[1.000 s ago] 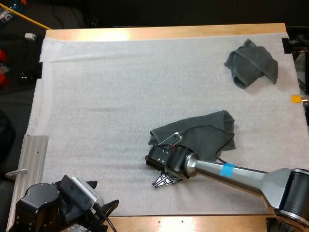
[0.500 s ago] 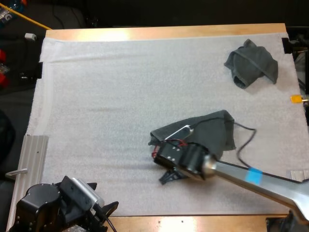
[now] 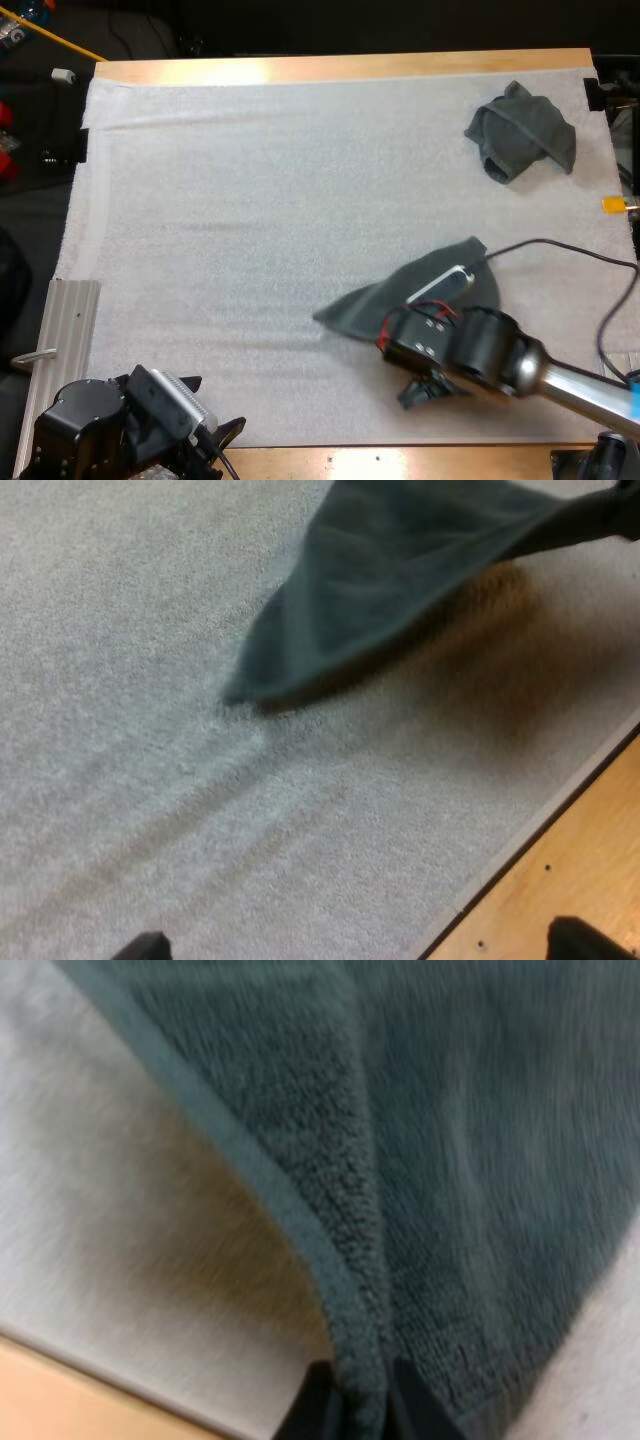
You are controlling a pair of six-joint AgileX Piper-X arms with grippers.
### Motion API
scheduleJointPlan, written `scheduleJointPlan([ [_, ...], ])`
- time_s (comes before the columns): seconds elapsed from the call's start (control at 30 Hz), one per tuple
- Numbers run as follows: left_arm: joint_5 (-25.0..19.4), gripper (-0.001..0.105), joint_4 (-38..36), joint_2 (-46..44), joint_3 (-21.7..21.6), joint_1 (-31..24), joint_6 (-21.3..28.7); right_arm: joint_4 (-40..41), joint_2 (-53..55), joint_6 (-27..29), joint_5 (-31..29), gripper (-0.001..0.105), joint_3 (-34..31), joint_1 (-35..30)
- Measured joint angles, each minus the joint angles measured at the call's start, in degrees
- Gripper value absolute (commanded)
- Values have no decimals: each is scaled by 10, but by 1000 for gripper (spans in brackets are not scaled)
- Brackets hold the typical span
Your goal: Pick towel from pile, fold and stack
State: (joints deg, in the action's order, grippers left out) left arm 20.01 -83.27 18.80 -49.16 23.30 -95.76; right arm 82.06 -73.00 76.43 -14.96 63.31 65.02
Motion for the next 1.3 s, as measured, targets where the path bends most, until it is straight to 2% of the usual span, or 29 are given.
scheduleJointPlan([
  [0.2, 4, 69, 36, 0, 38, 0, 9, -45, 57, -76, 19, 0, -87, 51],
  [0.37, 48, 69, 74, 2, 80, 0, 10, -88, 61, -140, 25, 0, -175, 66],
  [0.6, 52, 69, 103, 35, 110, 0, -6, -157, 72, -180, 25, 0, -257, 66],
  [0.7, 58, 69, 133, 72, 111, 0, -27, -193, 85, -182, 14, 0, -274, 66],
  [0.97, 64, 69, 226, 204, 111, 0, -29, -242, 97, -183, -31, 0, -279, 66],
  [1.17, 103, 69, 295, 325, 111, 3, -29, -261, 97, -183, -37, 0, -279, 66],
  [1.3, 102, 69, 338, 405, 111, 26, -29, -265, 97, -183, -37, 0, -279, 66],
])
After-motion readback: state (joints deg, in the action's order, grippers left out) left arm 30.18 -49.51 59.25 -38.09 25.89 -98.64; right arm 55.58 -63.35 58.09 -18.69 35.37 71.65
